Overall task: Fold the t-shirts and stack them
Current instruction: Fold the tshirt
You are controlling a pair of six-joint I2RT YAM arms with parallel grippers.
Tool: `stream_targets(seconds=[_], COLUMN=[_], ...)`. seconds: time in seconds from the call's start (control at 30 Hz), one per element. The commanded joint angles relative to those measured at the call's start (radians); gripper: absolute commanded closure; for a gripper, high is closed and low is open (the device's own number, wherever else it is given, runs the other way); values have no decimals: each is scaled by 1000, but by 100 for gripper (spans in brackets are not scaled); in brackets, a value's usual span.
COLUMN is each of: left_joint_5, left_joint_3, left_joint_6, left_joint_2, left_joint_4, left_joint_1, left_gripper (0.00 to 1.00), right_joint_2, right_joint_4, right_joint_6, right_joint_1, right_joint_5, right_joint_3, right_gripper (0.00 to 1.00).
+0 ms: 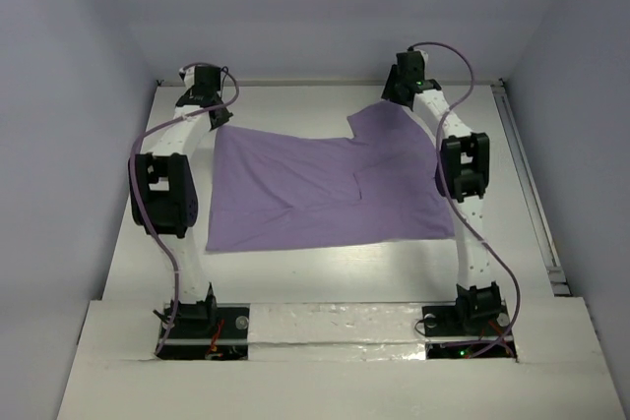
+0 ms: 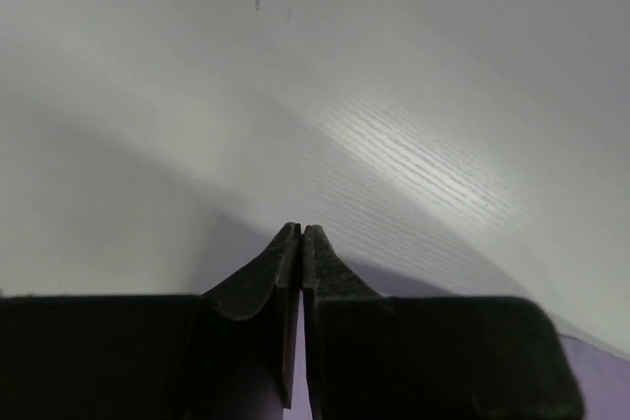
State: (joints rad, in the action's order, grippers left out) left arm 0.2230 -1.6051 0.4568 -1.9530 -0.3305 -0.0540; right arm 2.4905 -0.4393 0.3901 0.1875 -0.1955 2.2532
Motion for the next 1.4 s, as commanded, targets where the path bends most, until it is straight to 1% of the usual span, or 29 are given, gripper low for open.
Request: stream_targets(seconds=[0.0, 0.03, 0.1, 0.27, 0.37, 0.5, 0.53, 0.57, 0.8, 0.83, 0.93, 1.0, 1.1, 1.23, 1.37], left_joint_5=[10, 3, -5, -17, -37, -51, -51, -51, -51, -51, -47, -45, -42, -45, -48], left_joint_3=[34, 39, 42, 48, 53, 51, 50, 50, 51, 54, 59, 59, 66, 63, 62], left_joint_6=[3, 0, -9, -24, -24, -24, -26, -26, -24, -24, -21, -20, -15, -10, -7], left_joint_2=[25, 25, 25, 28, 31, 26, 25, 23, 23, 25, 29, 31, 34, 28, 17], left_joint_4=[-5, -4, -2, 2, 13, 16, 18, 18, 24, 25, 25, 25, 27, 27, 28], left_joint_1=[-1, -1, -1, -1, -1, -1, -1, -1, -1, -1, -1, -1, -1, -1, -1], left_gripper=[100, 100, 100, 100, 100, 100, 100, 100, 100, 100, 100, 100, 100, 100, 100], right_joint_2=[146, 166, 189, 237, 246, 255, 264, 275, 307, 312, 312, 318, 324, 304, 298], right_joint_4=[-65, -61, -24, -13, -12, -12, -19, -32, -29, -30, -3, 10, 13, 40, 44], right_joint_6=[-28, -27, -36, -46, -25, -30, -23, -16, 21, 26, 58, 87, 116, 124, 130], right_joint_1=[-14, -14, -14, -23, -34, -45, -45, -45, -76, -76, -76, -86, -86, -86, -95], right_joint_5=[-97, -87, -53, -91, -61, -53, -44, -27, 64, 73, 126, 165, 221, 260, 289], right_joint_3=[251, 284, 307, 344, 344, 329, 336, 367, 394, 398, 384, 384, 376, 339, 321], right_gripper=[47, 44, 42, 41, 41, 43, 50, 51, 53, 56, 57, 63, 63, 56, 57])
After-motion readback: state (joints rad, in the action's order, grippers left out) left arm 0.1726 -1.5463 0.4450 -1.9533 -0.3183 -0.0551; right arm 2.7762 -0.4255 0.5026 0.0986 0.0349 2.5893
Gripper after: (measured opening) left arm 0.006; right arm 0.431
